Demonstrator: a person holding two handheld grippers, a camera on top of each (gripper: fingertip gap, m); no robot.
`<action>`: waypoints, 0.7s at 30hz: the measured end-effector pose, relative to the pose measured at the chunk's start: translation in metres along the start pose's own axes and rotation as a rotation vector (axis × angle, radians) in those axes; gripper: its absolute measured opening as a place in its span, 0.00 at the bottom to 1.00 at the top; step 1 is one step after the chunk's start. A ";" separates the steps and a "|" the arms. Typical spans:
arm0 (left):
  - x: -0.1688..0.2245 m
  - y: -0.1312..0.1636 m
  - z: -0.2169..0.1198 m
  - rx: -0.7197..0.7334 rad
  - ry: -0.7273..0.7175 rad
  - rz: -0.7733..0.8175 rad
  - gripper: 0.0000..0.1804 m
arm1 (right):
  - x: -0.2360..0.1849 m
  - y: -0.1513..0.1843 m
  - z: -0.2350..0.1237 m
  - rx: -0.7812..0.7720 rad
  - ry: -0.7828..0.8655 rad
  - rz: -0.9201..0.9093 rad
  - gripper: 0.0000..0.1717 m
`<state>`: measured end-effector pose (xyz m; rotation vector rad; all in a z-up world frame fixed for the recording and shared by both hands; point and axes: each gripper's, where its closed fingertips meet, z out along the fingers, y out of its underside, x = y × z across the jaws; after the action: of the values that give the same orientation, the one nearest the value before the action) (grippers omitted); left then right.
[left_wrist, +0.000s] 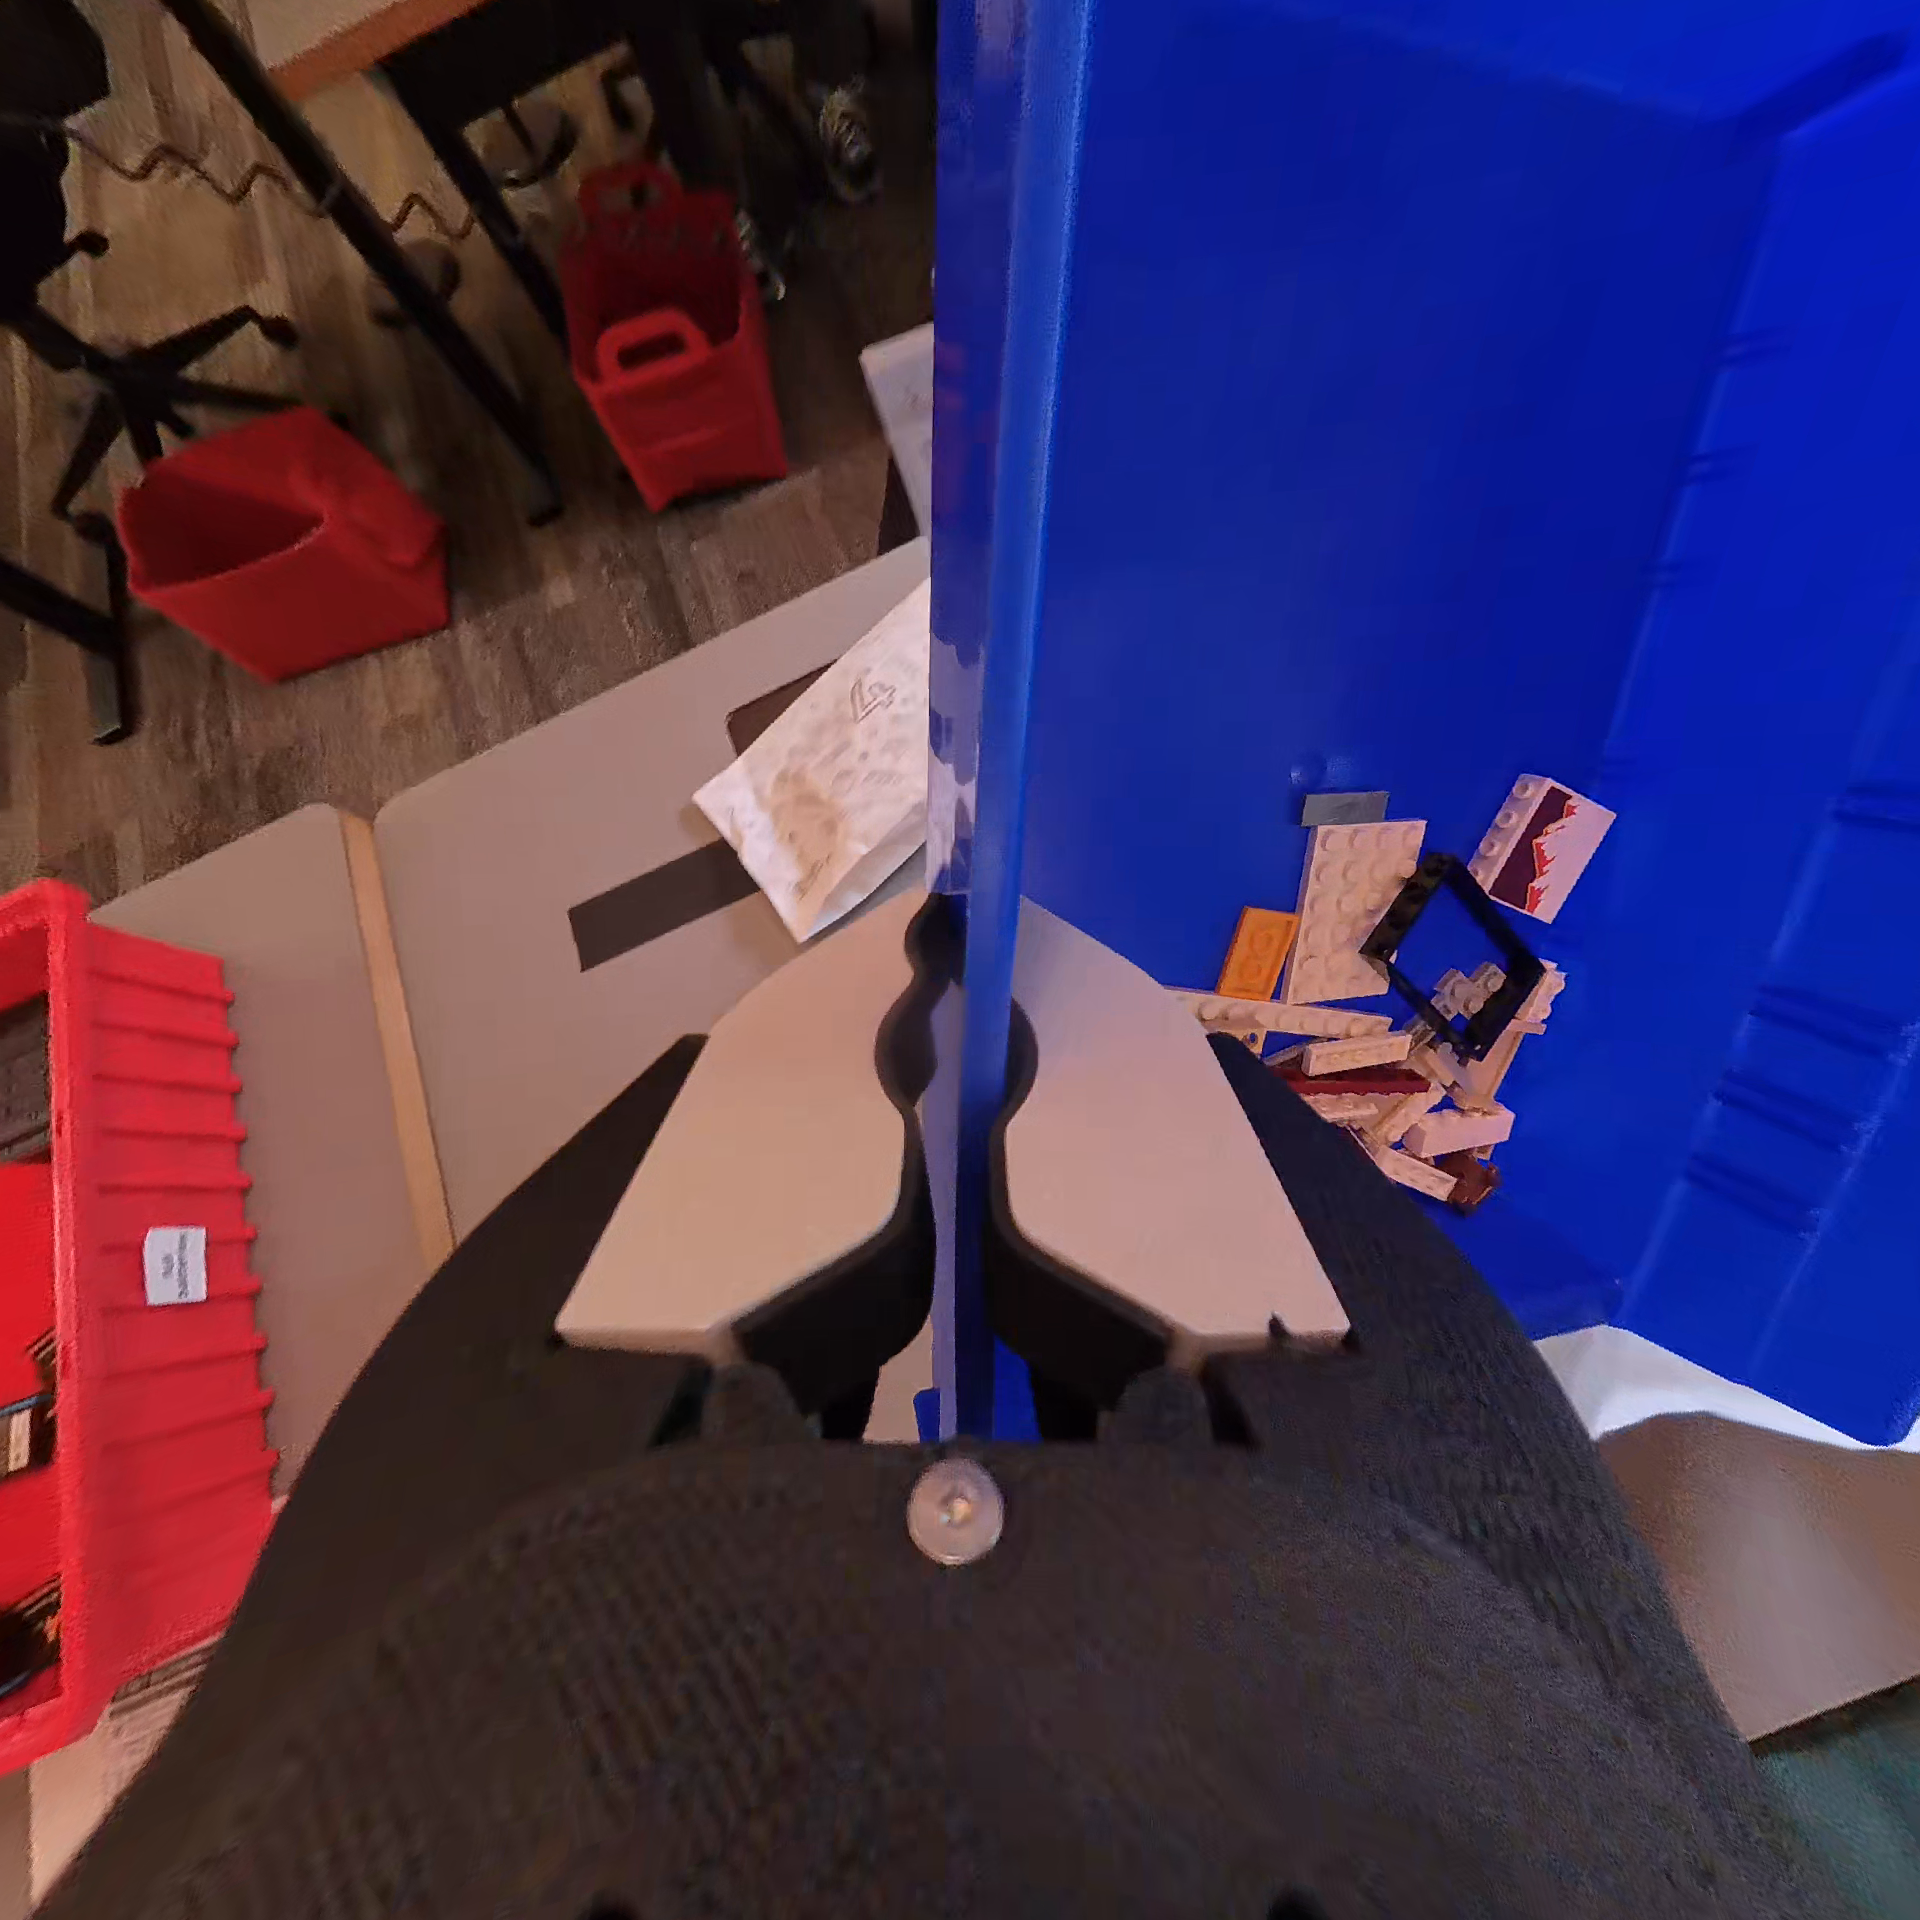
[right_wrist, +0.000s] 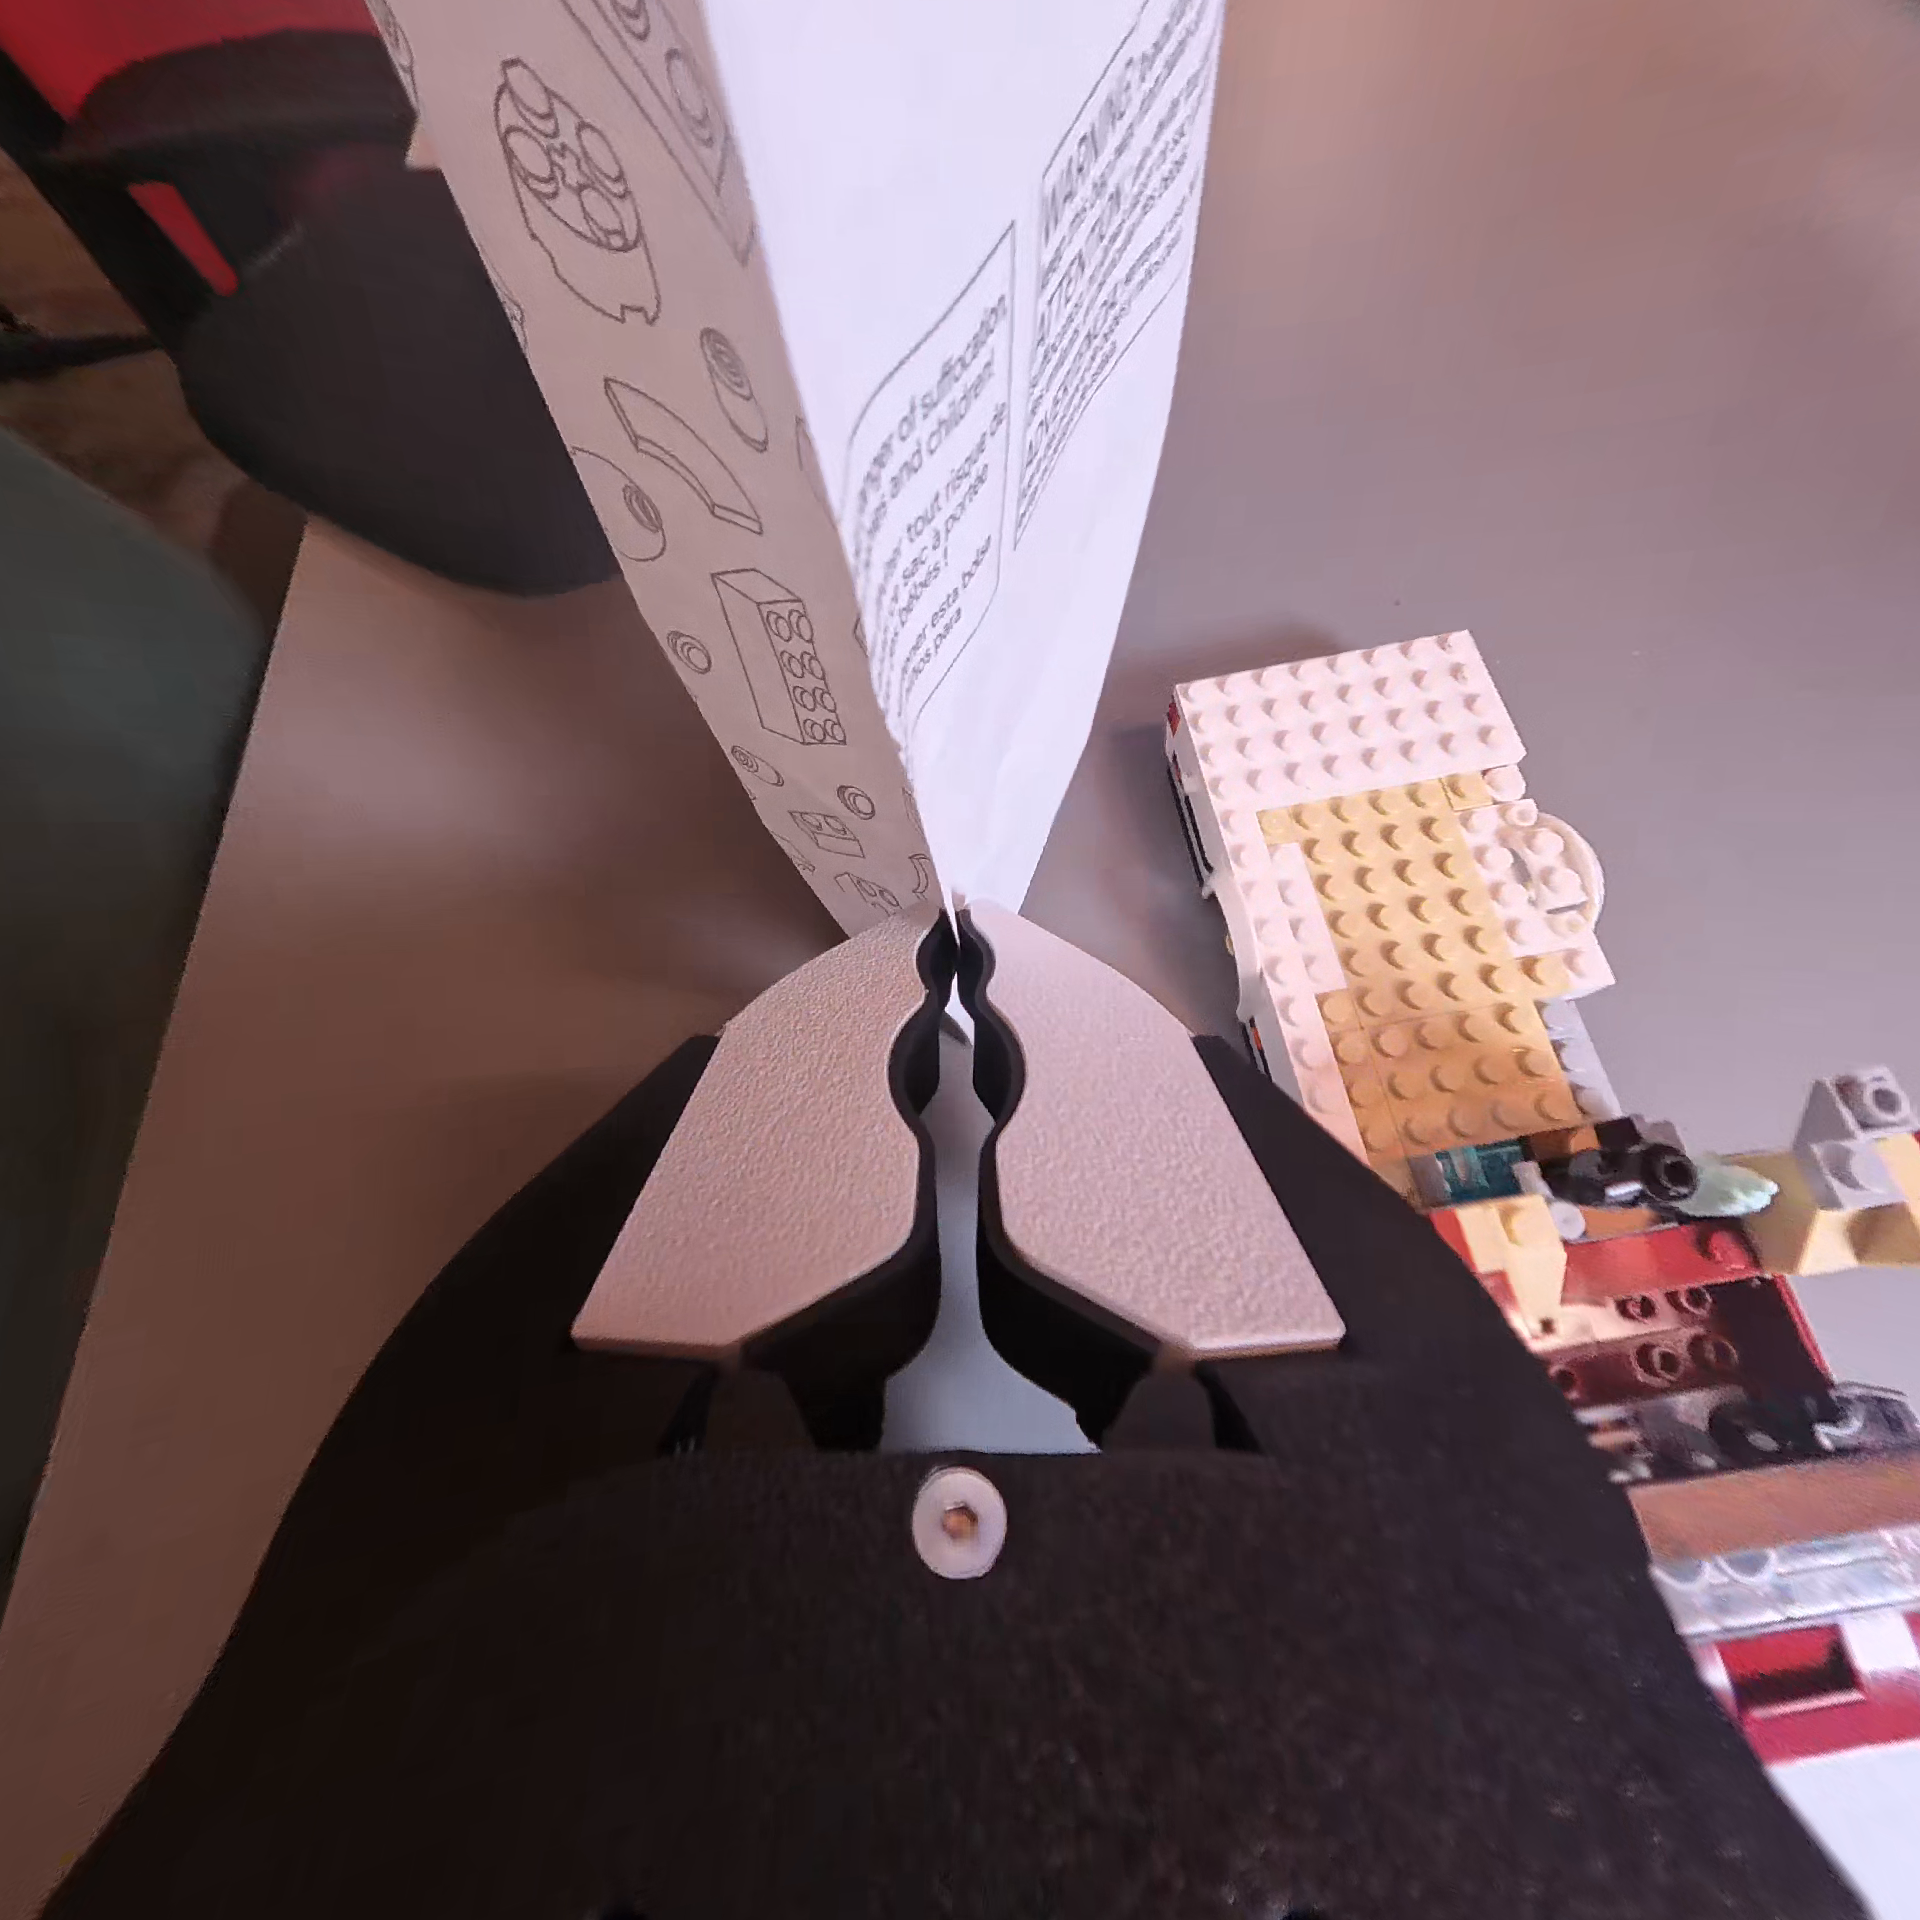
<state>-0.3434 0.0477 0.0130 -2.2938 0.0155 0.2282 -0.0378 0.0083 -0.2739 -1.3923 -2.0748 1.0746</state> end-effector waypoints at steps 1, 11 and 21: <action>0.006 -0.008 -0.002 0.013 0.013 0.000 0.03 | 0.000 -0.002 0.002 0.006 -0.001 0.016 0.00; 0.068 -0.039 0.001 0.080 0.154 -0.028 0.03 | 0.021 -0.011 0.014 0.057 0.024 0.153 0.00; 0.063 -0.002 0.033 0.054 0.126 -0.064 0.03 | 0.023 -0.010 0.011 0.057 0.120 -0.001 0.00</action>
<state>-0.2864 0.0773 -0.0174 -2.2480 0.0133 0.0492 -0.0611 0.0233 -0.2749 -1.3923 -1.9445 1.0158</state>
